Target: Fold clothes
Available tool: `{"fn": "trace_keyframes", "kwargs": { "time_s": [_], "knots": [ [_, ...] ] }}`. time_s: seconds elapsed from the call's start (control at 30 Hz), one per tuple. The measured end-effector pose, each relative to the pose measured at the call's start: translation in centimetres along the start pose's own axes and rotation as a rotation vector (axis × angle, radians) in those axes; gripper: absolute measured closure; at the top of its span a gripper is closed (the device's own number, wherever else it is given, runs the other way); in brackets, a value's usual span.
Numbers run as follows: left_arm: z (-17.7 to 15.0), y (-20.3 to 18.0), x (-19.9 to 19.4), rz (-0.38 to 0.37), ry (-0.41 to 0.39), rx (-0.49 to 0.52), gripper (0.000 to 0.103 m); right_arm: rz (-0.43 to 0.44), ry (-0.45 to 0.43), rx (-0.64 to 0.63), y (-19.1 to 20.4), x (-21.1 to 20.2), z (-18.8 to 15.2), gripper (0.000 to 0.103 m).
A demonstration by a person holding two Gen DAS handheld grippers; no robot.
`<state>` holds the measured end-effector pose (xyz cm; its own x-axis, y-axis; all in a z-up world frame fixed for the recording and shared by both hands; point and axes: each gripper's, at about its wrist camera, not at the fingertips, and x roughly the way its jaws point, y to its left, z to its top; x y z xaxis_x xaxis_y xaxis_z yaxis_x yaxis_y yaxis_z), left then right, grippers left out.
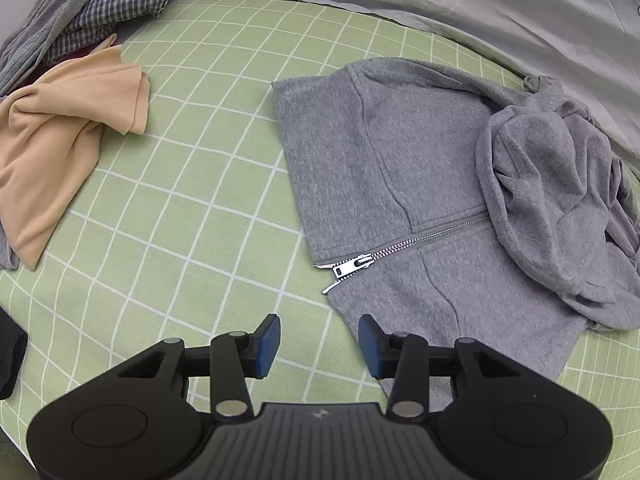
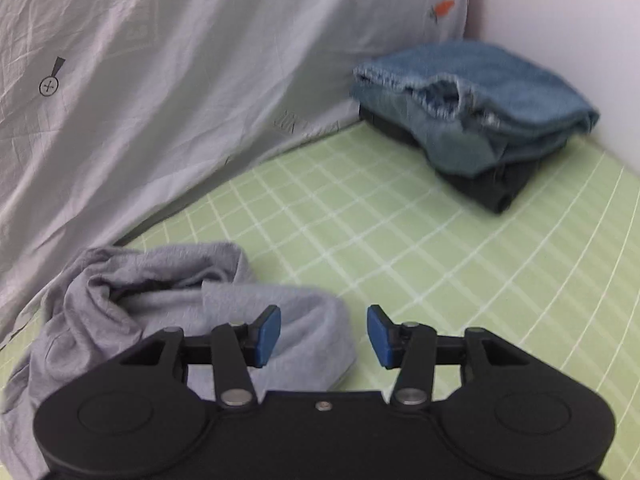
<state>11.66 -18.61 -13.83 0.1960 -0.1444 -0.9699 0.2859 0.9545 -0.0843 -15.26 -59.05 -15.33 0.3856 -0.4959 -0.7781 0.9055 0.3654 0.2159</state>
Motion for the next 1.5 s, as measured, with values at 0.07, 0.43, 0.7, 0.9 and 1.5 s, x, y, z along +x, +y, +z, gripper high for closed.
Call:
{"fn": "trace_keyframes", "kwargs": {
  "time_s": [0.07,0.43,0.7,0.9,1.5],
  "knots": [
    [0.0,-0.2,-0.1,-0.004,-0.003,0.008,0.058,0.034,0.106,0.001,1.1,0.7,-3.3,0.054],
    [-1.3,-0.9,-3.0,-0.021,-0.065,0.053,0.058,0.348,0.343,-0.130,9.7,-0.3,-11.5,0.030],
    [-5.1,-2.5,-6.6,-0.068,-0.198,0.086,0.058,0.309,0.318,-0.405,13.8,-1.4,-13.5,0.006],
    [-7.7,-3.1,-7.7,-0.088,-0.271,0.108,0.058,0.303,0.248,-0.360,13.1,-1.5,-13.7,0.004],
    [-9.3,-4.7,-9.0,-0.142,-0.334,0.101,0.047,0.157,0.072,-0.702,2.9,-4.9,-11.7,0.092]
  ]
}}
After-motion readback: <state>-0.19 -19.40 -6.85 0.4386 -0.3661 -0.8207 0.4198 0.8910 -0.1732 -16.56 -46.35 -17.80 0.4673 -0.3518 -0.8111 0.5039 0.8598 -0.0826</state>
